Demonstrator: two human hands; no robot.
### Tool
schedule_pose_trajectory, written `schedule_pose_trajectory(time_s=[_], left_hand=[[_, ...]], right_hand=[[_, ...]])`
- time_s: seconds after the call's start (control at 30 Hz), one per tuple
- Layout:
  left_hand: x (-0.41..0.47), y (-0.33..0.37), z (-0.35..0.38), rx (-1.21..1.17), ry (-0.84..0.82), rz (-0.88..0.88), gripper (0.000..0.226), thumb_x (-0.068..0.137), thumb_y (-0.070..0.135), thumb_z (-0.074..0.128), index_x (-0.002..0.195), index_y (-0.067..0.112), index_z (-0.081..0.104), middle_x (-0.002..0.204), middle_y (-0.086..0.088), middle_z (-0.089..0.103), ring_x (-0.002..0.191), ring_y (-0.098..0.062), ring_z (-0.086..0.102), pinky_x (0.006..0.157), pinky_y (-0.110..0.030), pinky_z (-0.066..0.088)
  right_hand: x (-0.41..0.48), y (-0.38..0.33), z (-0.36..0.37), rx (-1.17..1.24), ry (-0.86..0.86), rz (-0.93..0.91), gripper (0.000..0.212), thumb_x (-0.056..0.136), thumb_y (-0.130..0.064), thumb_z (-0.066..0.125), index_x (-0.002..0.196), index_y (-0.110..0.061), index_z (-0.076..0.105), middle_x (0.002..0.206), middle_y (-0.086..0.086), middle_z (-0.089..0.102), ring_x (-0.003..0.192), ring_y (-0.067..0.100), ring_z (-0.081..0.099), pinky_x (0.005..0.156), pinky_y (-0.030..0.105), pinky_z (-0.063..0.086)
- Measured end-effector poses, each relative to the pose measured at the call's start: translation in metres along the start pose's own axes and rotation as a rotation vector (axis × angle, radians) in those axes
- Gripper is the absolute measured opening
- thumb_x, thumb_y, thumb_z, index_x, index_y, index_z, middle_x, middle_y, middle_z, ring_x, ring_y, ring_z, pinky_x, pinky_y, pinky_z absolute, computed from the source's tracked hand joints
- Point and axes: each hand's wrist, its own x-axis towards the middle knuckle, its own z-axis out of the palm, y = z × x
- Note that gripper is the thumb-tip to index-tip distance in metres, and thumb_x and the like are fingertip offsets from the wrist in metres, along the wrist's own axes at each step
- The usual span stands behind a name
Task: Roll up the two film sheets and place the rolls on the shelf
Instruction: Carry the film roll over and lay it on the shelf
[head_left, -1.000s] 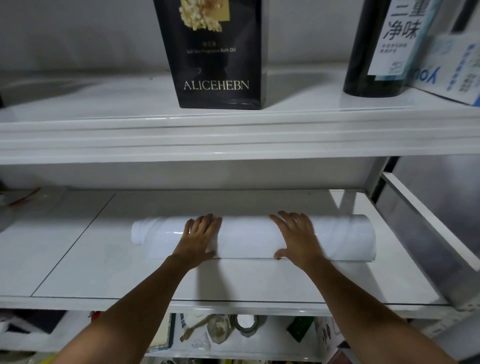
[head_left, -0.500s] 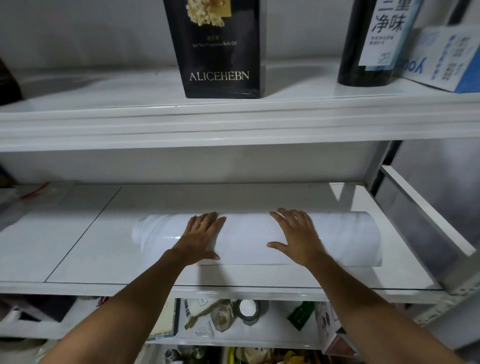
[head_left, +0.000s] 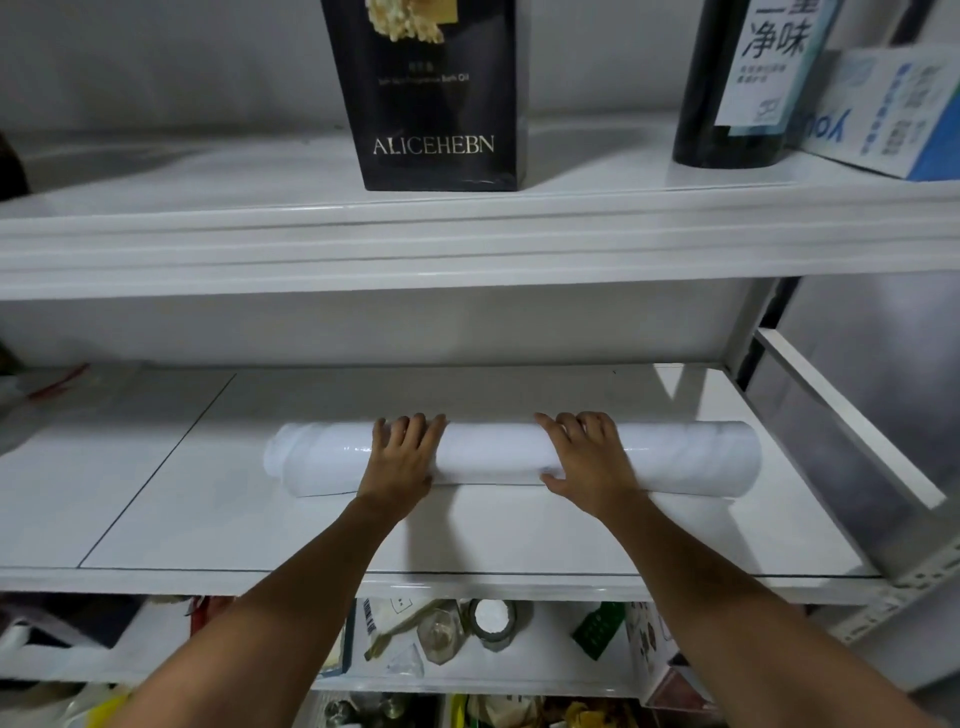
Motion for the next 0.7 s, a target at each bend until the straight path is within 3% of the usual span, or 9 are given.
schedule_pose_trajectory(time_s=[0.47,0.7], left_hand=[[0.03,0.001,0.027,0.024,-0.027,-0.072,0.099,0.034,0.031,0.088,0.122,0.01,0.048,0.103,-0.01,0.056,0.093,-0.029,0.053,0.087,-0.051,0.042],[0.031,-0.005,0.028,-0.006,-0.073,-0.018,0.115,0.03,0.05,0.088,0.127,0.011,0.041,0.113,-0.012,0.056,0.101,-0.031,0.054,0.088,-0.05,0.044]], right_hand=[[0.031,0.008,0.023,-0.044,0.03,0.013,0.075,0.057,-0.045,0.079,0.12,-0.014,0.054,0.099,0.009,0.062,0.085,0.03,0.058,0.084,0.046,0.046],[0.038,0.01,0.023,0.001,-0.014,0.047,0.084,0.047,-0.042,0.087,0.119,-0.015,0.055,0.101,0.01,0.063,0.087,0.031,0.059,0.085,0.047,0.046]])
